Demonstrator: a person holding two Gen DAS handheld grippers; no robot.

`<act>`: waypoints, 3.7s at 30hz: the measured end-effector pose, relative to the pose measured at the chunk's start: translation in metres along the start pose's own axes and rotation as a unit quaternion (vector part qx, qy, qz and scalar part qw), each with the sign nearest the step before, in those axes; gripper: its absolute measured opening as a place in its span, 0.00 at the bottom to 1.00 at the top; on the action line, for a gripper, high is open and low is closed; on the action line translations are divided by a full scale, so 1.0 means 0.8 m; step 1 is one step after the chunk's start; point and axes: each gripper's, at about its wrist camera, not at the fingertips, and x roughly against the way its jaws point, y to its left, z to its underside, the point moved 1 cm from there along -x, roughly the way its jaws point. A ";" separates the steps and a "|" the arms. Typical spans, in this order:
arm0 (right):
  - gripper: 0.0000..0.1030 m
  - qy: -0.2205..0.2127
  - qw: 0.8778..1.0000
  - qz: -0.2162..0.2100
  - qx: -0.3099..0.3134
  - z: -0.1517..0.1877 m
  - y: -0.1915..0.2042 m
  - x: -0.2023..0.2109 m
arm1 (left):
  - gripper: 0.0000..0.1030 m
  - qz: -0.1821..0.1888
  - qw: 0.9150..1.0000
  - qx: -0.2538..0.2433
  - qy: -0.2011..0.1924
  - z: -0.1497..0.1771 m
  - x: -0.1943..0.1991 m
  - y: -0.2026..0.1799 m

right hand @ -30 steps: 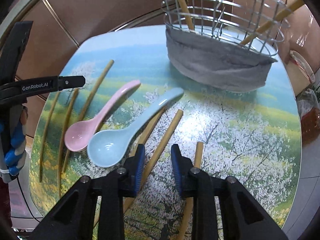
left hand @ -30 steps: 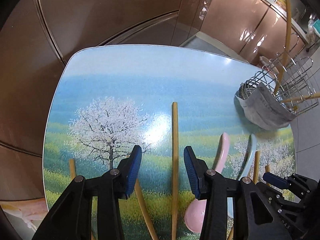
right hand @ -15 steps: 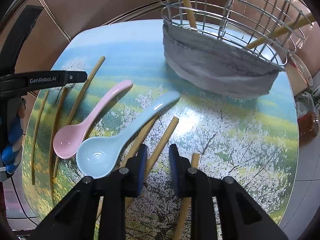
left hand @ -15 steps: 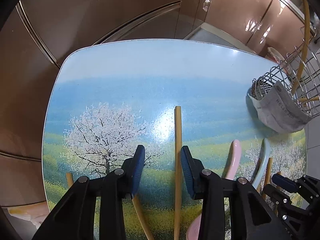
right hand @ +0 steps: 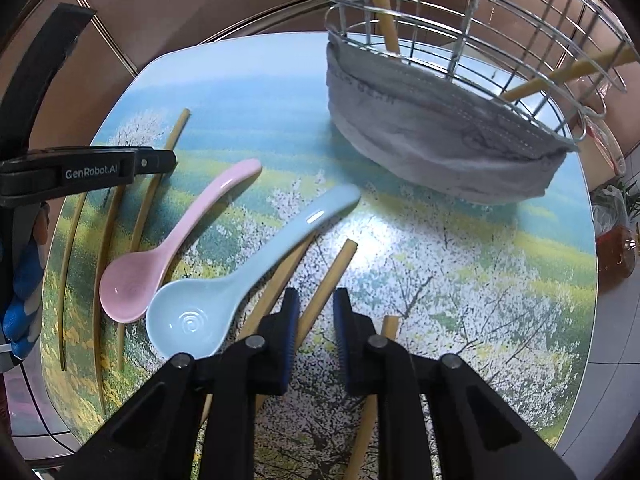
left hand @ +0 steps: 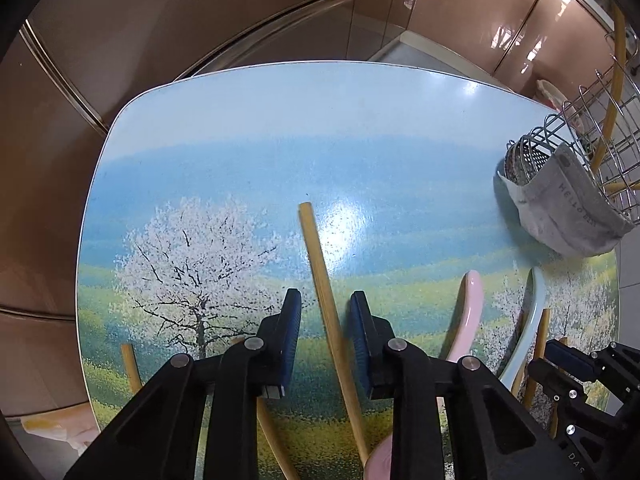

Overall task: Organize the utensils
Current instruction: 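Move both tools back to the table and close each on a chopstick, then lift the chopsticks with both tools and carry them above the wire holder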

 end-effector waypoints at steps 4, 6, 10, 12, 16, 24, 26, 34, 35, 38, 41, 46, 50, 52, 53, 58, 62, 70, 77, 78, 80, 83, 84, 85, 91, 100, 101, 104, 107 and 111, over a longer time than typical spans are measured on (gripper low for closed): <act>0.13 0.000 1.000 0.004 0.003 -0.004 0.005 -0.004 | 0.24 -0.010 1.000 -0.008 -0.001 0.003 0.002 -0.005; 0.13 0.002 1.000 0.006 0.003 -0.006 0.008 -0.006 | 0.23 -0.011 1.000 -0.011 -0.001 0.003 0.001 -0.007; 0.12 0.003 1.000 0.005 0.000 -0.004 0.012 -0.008 | 0.16 -0.005 1.000 -0.011 -0.001 0.004 0.002 -0.012; 0.11 0.002 1.000 0.005 -0.001 -0.002 0.013 -0.008 | 0.10 0.003 1.000 -0.006 0.000 0.005 0.003 -0.011; 0.10 0.000 1.000 0.003 -0.008 -0.001 0.013 -0.010 | 0.06 0.014 1.000 0.015 0.000 0.008 0.005 -0.003; 0.07 -0.009 1.000 -0.002 -0.025 0.016 0.009 -0.005 | 0.05 0.022 0.999 0.048 -0.001 0.017 0.008 0.005; 0.06 -0.017 0.999 -0.005 -0.028 0.021 0.006 0.000 | 0.05 0.027 0.998 0.057 -0.004 0.020 0.011 0.007; 0.06 -0.059 0.997 -0.022 -0.041 0.049 -0.010 0.044 | 0.05 0.021 0.996 0.064 -0.054 0.033 0.044 0.018; 0.06 -0.067 0.997 -0.025 -0.043 0.053 -0.010 0.051 | 0.05 0.020 0.996 0.063 -0.063 0.036 0.051 0.019; 0.06 -0.095 0.994 -0.035 -0.045 0.064 -0.010 0.076 | 0.05 0.020 0.994 0.068 -0.088 0.049 0.076 0.022; 0.06 -0.120 0.991 -0.045 -0.049 0.079 -0.011 0.101 | 0.05 0.025 0.990 0.074 -0.118 0.066 0.104 0.028; 0.06 -0.164 0.983 -0.056 -0.054 0.106 -0.008 0.149 | 0.05 0.038 0.983 0.087 -0.155 0.095 0.151 0.034; 0.06 -0.196 0.977 -0.062 -0.053 0.116 0.001 0.184 | 0.05 0.050 0.977 0.095 -0.182 0.112 0.187 0.039; 0.06 -0.216 0.973 -0.064 -0.051 0.123 0.007 0.206 | 0.05 0.055 0.975 0.097 -0.193 0.119 0.204 0.036; 0.06 -0.224 0.971 -0.065 -0.049 0.127 0.011 0.216 | 0.05 0.058 0.973 0.097 -0.199 0.124 0.214 0.036; 0.06 -0.257 0.963 -0.065 -0.045 0.140 0.022 0.252 | 0.05 0.072 0.966 0.097 -0.228 0.142 0.254 0.031; 0.06 -0.278 0.957 -0.064 -0.043 0.150 0.032 0.274 | 0.05 0.076 0.961 0.100 -0.246 0.154 0.280 0.030; 0.06 -0.321 0.945 -0.057 -0.035 0.157 0.038 0.327 | 0.05 0.083 0.950 0.095 -0.284 0.163 0.334 0.020; 0.06 -0.351 0.935 -0.046 -0.020 0.135 0.036 0.375 | 0.05 0.107 0.935 0.086 -0.327 0.144 0.374 0.003; 0.06 -0.354 0.934 -0.045 -0.018 0.131 0.035 0.381 | 0.05 0.111 0.933 0.085 -0.332 0.142 0.377 0.001; 0.06 -0.362 0.931 -0.045 -0.016 0.121 0.030 0.392 | 0.05 0.122 0.928 0.083 -0.343 0.132 0.383 -0.005; 0.06 -0.373 0.927 -0.041 -0.015 0.103 0.021 0.406 | 0.05 0.138 0.921 0.079 -0.355 0.113 0.388 -0.015; 0.06 -0.376 0.926 -0.042 -0.016 0.097 0.016 0.411 | 0.05 0.144 0.919 0.078 -0.358 0.105 0.388 -0.019; 0.06 -0.380 0.924 -0.041 -0.018 0.090 0.011 0.416 | 0.05 0.154 0.916 0.077 -0.361 0.093 0.389 -0.023; 0.06 -0.400 0.915 -0.035 -0.021 0.042 -0.025 0.433 | 0.05 0.187 0.902 0.077 -0.381 0.029 0.384 -0.046; 0.06 -0.421 0.906 -0.031 -0.016 -0.035 -0.075 0.424 | 0.05 0.210 0.868 0.095 -0.439 -0.063 0.343 -0.093; 0.06 -0.421 0.906 -0.032 -0.015 -0.040 -0.079 0.420 | 0.05 0.206 0.863 0.098 -0.450 -0.069 0.338 -0.097; 0.06 -0.418 0.908 -0.029 -0.014 -0.054 -0.099 0.402 | 0.05 0.190 0.851 0.104 -0.479 -0.076 0.321 -0.108; 0.06 -0.411 0.911 -0.028 -0.015 -0.065 -0.117 0.381 | 0.05 0.156 0.842 0.101 -0.506 -0.079 0.295 -0.126; 0.06 -0.396 0.917 -0.037 -0.019 -0.077 -0.136 0.344 | 0.05 0.123 0.848 0.097 -0.507 -0.084 0.254 -0.139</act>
